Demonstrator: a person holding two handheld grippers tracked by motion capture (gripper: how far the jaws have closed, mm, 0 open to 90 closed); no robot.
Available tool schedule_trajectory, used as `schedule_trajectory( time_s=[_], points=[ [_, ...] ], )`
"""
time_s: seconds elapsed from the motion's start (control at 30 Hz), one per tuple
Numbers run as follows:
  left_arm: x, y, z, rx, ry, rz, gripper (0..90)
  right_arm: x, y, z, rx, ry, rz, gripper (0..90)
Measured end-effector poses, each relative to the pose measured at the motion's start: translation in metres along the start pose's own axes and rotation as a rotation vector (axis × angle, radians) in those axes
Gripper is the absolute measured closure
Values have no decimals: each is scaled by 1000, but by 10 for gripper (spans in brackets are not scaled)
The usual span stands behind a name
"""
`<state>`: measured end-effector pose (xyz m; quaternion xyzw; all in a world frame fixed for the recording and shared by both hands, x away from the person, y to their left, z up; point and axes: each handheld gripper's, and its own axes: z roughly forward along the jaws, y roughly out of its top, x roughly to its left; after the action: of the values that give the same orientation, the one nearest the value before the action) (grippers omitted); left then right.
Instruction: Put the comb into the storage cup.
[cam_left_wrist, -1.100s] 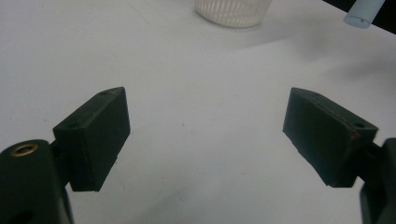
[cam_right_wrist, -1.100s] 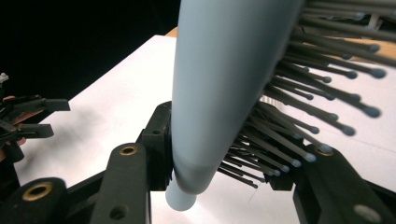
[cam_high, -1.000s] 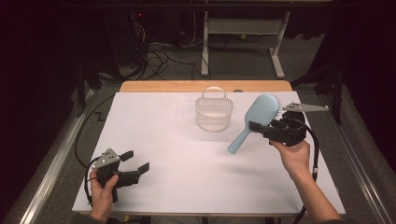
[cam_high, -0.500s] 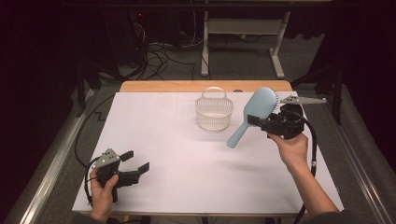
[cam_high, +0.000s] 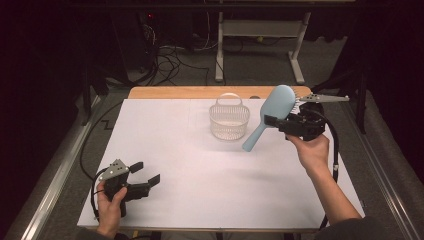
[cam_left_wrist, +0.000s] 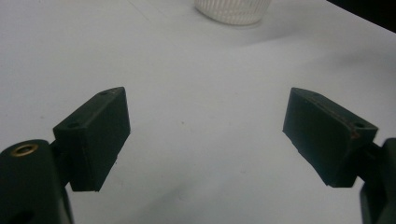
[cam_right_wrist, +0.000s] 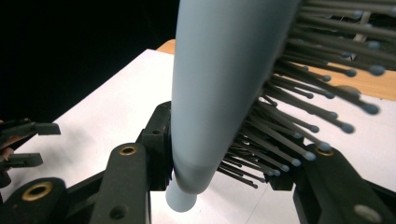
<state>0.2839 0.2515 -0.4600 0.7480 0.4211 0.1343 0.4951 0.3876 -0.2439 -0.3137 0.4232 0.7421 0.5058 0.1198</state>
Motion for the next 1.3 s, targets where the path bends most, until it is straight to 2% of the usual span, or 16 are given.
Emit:
schedule_trajectory(
  time_s=[0.33,1.3],
  points=[
    [0,0,0,6,-6,1,158,0,12,4,0,-12,-10,545],
    [0,0,0,8,-7,4,158,-4,45,28,-6,-71,-1,542]
  ],
)
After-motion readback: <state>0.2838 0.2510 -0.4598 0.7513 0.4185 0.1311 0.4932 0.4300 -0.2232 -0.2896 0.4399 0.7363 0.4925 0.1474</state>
